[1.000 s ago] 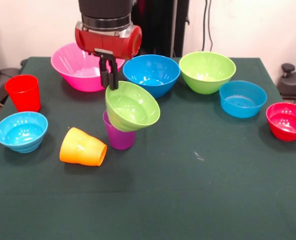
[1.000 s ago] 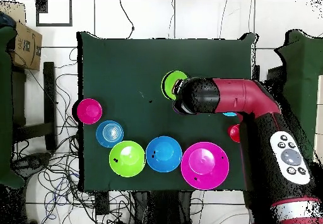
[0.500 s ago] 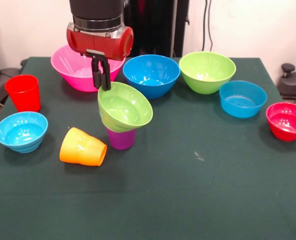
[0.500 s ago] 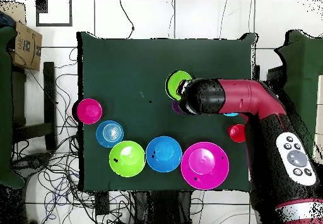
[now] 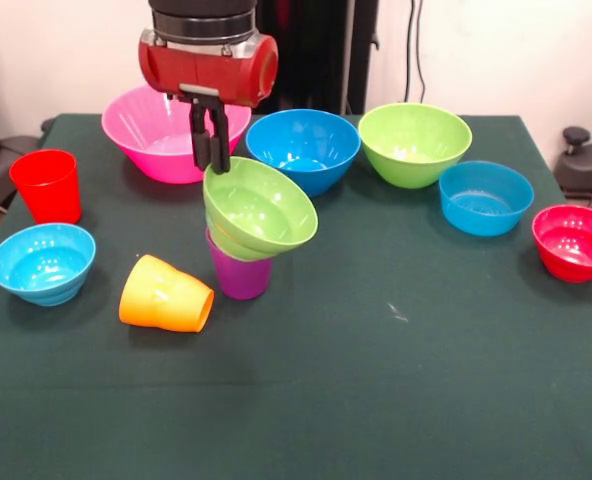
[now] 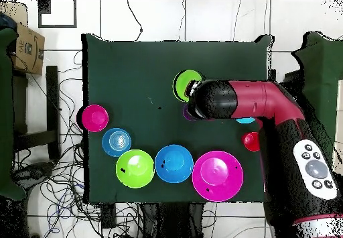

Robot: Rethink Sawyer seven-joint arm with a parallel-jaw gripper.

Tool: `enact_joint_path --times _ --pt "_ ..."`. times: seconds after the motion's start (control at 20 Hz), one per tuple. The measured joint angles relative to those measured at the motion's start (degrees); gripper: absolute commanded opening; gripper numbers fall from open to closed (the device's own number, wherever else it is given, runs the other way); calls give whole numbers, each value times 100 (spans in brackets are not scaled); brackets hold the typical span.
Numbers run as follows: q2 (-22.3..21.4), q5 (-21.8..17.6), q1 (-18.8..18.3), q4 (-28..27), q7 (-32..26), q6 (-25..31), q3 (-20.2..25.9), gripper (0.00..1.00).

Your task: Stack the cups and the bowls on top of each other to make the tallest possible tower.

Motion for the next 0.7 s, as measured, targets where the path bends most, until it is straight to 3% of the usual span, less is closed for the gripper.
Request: enact_joint_path --times 0.7 --pt "-314 5 -191 231 0 1 166 0"
